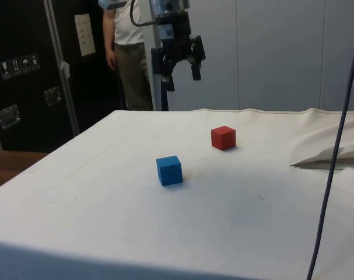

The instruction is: Stack the two cubes.

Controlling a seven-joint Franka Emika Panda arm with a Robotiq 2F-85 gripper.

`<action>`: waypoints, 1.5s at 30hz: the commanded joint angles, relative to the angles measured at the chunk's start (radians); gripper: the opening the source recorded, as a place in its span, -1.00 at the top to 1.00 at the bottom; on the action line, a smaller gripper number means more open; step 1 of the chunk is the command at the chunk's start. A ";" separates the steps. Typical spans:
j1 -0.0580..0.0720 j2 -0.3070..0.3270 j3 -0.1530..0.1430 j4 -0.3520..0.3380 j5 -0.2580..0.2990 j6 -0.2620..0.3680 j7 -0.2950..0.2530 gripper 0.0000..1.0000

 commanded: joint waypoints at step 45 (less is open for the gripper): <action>-0.004 -0.025 -0.080 -0.129 0.003 0.174 -0.024 -1.00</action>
